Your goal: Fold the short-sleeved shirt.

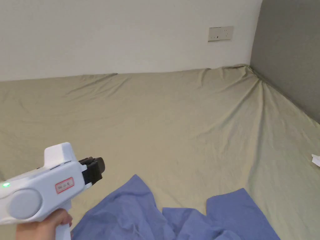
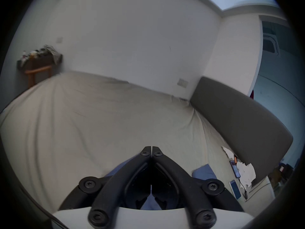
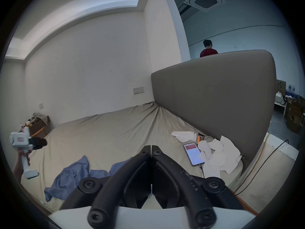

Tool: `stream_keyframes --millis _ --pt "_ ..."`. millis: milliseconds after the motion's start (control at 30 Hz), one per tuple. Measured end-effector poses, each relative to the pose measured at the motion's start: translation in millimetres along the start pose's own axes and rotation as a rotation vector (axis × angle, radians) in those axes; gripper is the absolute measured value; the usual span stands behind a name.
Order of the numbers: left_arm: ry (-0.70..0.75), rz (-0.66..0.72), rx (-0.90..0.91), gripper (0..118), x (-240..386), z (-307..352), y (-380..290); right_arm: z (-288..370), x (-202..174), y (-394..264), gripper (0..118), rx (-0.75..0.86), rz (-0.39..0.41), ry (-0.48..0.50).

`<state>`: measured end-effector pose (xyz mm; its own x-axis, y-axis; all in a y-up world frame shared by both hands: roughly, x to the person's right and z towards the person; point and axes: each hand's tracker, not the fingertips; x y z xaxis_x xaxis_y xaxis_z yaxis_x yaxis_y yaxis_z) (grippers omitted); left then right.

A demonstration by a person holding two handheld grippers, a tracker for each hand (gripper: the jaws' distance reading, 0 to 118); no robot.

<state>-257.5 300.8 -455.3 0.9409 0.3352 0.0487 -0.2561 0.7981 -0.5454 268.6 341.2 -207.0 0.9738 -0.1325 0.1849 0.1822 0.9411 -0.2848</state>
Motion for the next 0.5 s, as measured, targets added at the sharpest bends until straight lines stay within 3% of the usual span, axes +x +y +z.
stream_keyframes --millis 100,200,267,500 --pt "-0.055 0.081 -0.182 0 -8 -83 11 -25 2 0 0 -0.048 -0.010 -0.022" --pt "0.062 -0.099 -0.285 0 -2 -135 12 -39 0 -7 0 -0.075 0.011 -0.051" --pt "0.044 -0.119 -0.353 0 -7 -161 10 -46 2 -12 0 -0.095 -0.001 -0.048" --pt "0.020 -0.022 -0.368 0 -14 -200 7 -72 -8 -21 0 -0.145 0.017 -0.055"
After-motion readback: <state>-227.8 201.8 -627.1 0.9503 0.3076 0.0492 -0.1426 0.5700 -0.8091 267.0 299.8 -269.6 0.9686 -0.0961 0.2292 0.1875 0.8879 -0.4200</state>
